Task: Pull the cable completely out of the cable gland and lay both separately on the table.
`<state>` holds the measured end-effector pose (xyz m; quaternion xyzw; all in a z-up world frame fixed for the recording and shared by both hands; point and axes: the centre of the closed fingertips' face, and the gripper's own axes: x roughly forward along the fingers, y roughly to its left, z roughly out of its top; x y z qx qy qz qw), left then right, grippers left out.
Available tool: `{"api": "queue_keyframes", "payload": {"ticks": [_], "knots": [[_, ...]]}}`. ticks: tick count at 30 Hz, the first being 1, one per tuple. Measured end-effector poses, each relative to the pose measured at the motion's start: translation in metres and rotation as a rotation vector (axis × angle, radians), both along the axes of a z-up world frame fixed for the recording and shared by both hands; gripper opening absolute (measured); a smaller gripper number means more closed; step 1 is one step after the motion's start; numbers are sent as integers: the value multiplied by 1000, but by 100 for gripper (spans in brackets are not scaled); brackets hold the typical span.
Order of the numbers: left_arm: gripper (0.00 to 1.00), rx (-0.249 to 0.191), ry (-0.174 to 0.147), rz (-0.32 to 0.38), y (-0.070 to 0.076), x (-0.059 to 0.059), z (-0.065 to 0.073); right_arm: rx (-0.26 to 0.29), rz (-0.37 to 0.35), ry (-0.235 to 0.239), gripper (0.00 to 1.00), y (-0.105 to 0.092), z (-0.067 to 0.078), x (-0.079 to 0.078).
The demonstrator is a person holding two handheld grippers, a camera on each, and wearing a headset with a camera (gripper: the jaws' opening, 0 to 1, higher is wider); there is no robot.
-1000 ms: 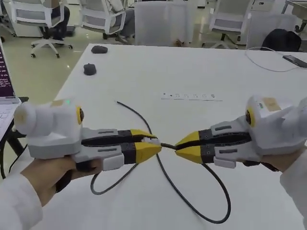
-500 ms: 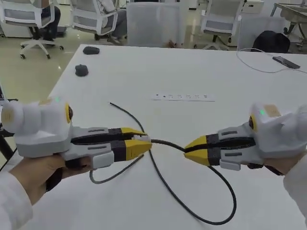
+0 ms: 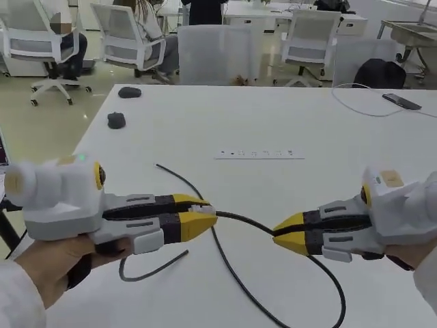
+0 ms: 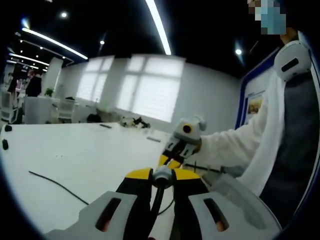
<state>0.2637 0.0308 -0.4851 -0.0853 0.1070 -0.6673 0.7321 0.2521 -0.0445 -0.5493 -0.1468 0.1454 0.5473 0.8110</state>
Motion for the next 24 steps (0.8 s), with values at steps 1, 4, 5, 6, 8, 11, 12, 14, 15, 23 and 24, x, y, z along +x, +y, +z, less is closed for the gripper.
{"api": "queue_keyframes", "payload": {"ticks": [1,4,5,6,8,11,12,14,15,23,24], "knots": [[16,4,-1,1,-1,0,-1,-2,-4,5,3,0,0,0],[16,19,-5,1,-2,-2,-3,-11,-17,9,4,-2,0,1],[16,21,-3,1,-2,-2,-3,-13,-22,8,4,-2,3,1],[16,21,-1,2,-3,-2,-3,-8,-23,7,4,-1,6,0],[16,19,-1,2,-4,-3,-3,7,-13,-5,5,4,15,-1],[16,25,-1,-1,-9,-4,-3,15,10,-25,11,15,28,-2],[16,27,-4,-5,-11,-5,-3,13,21,-38,12,19,32,-2],[16,27,-5,-9,-14,-7,-3,12,55,-62,13,30,41,-4],[16,29,-3,-11,-16,-7,-4,18,74,-72,12,37,46,-5],[16,38,-8,-28,-23,-10,-5,45,142,-92,10,58,57,-2],[16,42,-16,-21,-22,-7,-5,42,146,-92,10,58,57,-2]]}}
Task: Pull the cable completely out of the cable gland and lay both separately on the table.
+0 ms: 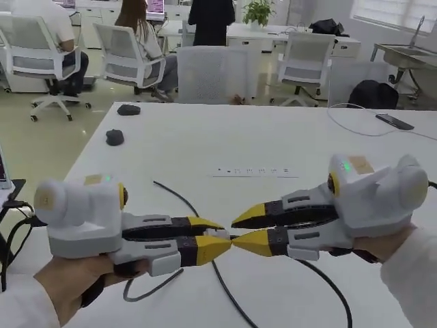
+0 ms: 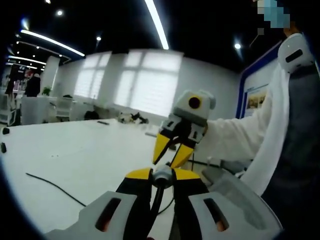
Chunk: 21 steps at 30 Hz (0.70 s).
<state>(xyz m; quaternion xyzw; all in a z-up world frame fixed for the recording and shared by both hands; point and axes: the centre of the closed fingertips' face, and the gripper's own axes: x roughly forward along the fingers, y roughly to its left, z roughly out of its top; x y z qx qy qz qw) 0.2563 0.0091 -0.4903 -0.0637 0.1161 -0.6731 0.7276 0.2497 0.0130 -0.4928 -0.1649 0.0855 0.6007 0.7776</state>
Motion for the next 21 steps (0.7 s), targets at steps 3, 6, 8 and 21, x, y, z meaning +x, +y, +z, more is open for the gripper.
{"api": "queue_keyframes", "payload": {"ticks": [3,6,8,21], "knots": [[16,-8,6,-3,2,0,2,22,7,11,10,0,2,1],[16,-13,4,0,3,1,3,24,17,14,8,2,3,1],[16,-21,5,3,3,2,6,23,33,21,5,4,2,-1],[16,-16,6,10,9,7,6,30,41,3,3,6,2,1]]}}
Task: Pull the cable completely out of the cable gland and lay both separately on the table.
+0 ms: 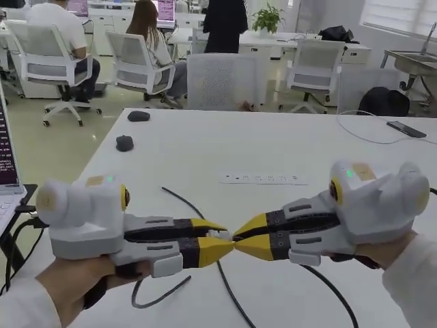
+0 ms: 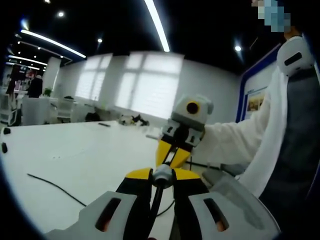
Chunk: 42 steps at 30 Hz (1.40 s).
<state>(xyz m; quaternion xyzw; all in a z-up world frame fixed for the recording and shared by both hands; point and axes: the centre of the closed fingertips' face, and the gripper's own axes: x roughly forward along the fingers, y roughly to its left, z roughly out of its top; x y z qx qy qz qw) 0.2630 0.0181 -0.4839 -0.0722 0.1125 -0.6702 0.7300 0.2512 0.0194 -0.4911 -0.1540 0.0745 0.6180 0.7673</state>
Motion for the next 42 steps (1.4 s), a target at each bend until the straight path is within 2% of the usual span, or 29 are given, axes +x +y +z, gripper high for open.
{"api": "queue_keyframes", "payload": {"ticks": [9,17,28,37,42], "knots": [[16,-2,6,24,12,4,1,2,-41,2,3,-16,-5,3],[16,-9,13,54,26,7,3,-23,-104,28,2,-39,-22,7],[16,-13,29,89,44,12,3,-61,-158,83,2,-56,-47,6],[16,-13,22,94,46,13,3,-69,-178,92,3,-57,-51,9],[16,-14,26,116,43,18,4,-78,-217,105,4,-60,-48,19]]}}
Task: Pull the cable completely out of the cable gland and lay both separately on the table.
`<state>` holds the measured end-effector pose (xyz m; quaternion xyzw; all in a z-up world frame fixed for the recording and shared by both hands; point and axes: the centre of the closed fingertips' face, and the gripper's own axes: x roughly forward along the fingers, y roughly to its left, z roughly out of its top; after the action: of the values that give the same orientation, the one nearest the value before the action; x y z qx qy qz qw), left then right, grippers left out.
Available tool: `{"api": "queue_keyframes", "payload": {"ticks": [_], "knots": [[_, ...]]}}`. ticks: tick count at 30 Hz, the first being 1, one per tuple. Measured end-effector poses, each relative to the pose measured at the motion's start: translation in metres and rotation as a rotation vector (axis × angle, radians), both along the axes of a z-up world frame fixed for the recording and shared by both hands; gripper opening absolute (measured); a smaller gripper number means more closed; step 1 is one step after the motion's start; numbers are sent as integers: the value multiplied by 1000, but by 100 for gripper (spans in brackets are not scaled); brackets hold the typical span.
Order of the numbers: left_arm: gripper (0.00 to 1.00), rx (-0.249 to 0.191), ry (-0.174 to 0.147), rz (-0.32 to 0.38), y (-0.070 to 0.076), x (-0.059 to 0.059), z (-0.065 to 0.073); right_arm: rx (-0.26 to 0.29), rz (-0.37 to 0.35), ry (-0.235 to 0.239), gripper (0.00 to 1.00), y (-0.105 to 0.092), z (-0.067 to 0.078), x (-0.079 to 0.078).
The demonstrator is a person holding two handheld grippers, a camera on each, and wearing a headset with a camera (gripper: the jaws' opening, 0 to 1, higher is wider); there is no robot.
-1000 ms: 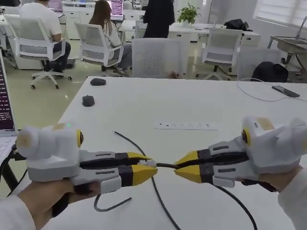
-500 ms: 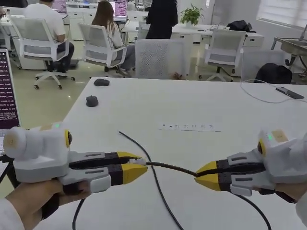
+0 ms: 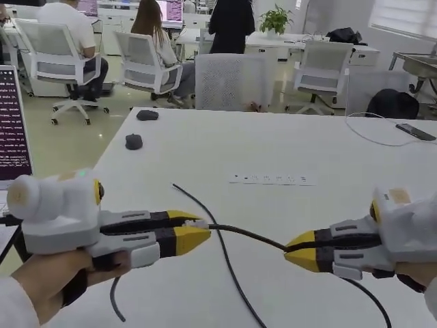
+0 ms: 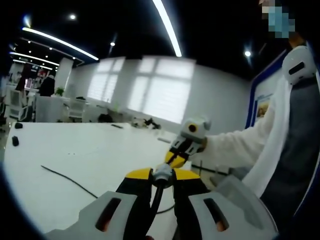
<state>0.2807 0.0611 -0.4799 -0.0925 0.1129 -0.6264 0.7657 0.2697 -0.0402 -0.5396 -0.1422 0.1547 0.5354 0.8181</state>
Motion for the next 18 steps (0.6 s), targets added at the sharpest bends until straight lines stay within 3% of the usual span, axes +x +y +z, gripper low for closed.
{"api": "queue_keyframes", "payload": {"ticks": [7,15,18], "knots": [[16,20,4,10,-9,2,-2,14,64,-51,13,19,24,3],[16,49,4,-21,-23,-5,-7,51,161,-124,15,55,55,1],[16,47,5,-28,-26,-6,-7,52,190,-135,15,64,59,-2]]}}
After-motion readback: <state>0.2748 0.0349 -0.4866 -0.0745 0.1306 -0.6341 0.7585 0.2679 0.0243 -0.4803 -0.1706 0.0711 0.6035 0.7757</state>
